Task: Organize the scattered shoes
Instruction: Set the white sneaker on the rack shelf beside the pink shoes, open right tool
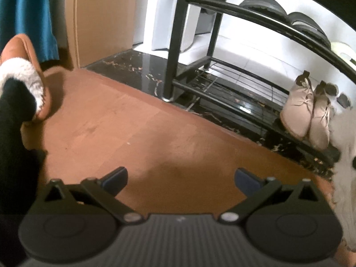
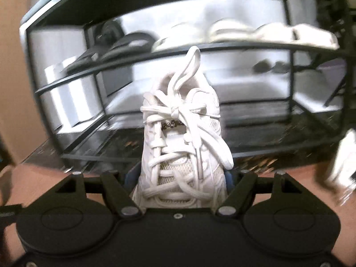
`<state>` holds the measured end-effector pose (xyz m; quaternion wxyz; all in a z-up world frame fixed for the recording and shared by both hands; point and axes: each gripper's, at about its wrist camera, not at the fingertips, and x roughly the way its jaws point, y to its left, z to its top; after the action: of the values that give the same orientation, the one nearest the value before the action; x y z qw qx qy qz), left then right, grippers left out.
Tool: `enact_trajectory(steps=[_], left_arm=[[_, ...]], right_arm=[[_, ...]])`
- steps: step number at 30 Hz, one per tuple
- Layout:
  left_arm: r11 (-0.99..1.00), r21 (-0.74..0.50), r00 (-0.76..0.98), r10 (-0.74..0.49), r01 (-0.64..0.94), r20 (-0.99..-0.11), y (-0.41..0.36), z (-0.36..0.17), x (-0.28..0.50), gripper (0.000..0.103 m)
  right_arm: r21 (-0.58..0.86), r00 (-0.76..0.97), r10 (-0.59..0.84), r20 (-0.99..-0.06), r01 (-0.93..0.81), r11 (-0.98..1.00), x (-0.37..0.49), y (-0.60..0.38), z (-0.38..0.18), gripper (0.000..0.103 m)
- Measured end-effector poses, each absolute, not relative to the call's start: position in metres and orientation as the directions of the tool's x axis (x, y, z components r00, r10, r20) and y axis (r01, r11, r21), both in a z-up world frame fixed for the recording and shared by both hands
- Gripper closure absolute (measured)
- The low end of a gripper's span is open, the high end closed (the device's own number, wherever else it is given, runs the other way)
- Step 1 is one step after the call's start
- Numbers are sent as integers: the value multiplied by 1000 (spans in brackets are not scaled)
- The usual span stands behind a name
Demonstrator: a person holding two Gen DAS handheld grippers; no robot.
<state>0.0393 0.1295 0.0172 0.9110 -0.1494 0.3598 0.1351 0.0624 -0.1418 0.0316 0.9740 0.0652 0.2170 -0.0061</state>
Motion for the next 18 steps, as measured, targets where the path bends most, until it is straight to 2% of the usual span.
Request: enact_trajectory(steps=[2, 6, 12, 18], left_arm=[[926, -171, 722, 137, -336, -678, 110, 24, 43, 1], [956, -83, 760, 169, -281, -628, 61, 35, 47, 1], [964, -80, 730, 136, -253, -670, 30, 20, 56, 1], [973, -62, 735, 125, -222, -666, 16, 14, 64, 1]], right_arm=[[125, 908, -37, -416, 97, 987, 76, -163, 30, 29], [103, 904, -101, -416, 157, 982, 118, -203, 17, 29], [39, 902, -129, -412, 159, 987, 190, -242, -11, 30], [9, 920, -128, -370, 141, 990, 242, -255, -23, 30]])
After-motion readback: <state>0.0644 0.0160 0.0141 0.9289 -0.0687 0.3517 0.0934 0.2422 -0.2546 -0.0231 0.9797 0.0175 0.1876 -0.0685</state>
